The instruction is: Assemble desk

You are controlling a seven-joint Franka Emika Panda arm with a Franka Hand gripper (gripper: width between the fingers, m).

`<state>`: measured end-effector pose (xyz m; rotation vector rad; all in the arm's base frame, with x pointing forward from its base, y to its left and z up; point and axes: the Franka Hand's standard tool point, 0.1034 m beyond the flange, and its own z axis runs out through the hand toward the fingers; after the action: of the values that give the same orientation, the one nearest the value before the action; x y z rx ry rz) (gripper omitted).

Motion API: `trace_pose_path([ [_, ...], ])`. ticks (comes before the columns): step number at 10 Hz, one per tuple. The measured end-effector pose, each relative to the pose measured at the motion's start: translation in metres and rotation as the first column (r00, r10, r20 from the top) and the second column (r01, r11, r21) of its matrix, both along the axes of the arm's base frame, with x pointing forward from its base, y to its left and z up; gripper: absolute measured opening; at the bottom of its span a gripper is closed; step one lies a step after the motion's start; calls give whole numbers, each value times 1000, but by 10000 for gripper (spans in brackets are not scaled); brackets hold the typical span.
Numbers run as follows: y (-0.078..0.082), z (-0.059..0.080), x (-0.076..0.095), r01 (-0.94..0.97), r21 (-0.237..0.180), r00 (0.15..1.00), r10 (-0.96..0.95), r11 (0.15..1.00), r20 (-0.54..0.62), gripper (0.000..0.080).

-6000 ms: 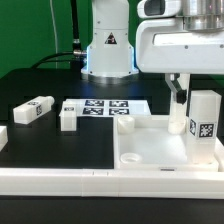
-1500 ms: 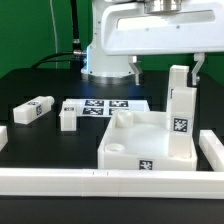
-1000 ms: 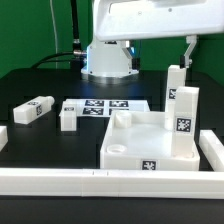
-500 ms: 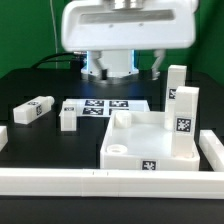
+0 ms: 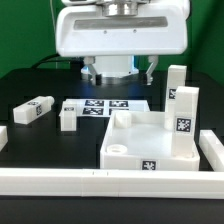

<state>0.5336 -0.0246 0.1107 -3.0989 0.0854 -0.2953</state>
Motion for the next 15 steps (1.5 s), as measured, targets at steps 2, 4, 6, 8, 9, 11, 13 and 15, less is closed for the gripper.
trace_pose_path([
  [2,-5,-13,-1,-56,-26,998,56,998,-8,649],
  [4,-1,-13,-3,-42,-3,998,42,999,-44,649],
  [6,7,-16,-8,-40,41,985,46,998,-163,649],
  [8,11,-23,-1,-25,70,964,43,997,-262,649],
  [9,9,-26,4,-31,60,970,45,998,-238,649],
  [11,9,-26,3,-31,60,970,44,998,-240,649],
  [13,3,-32,2,-22,47,970,32,999,-239,649],
  [15,-6,-50,0,-17,20,973,21,1000,-228,649],
])
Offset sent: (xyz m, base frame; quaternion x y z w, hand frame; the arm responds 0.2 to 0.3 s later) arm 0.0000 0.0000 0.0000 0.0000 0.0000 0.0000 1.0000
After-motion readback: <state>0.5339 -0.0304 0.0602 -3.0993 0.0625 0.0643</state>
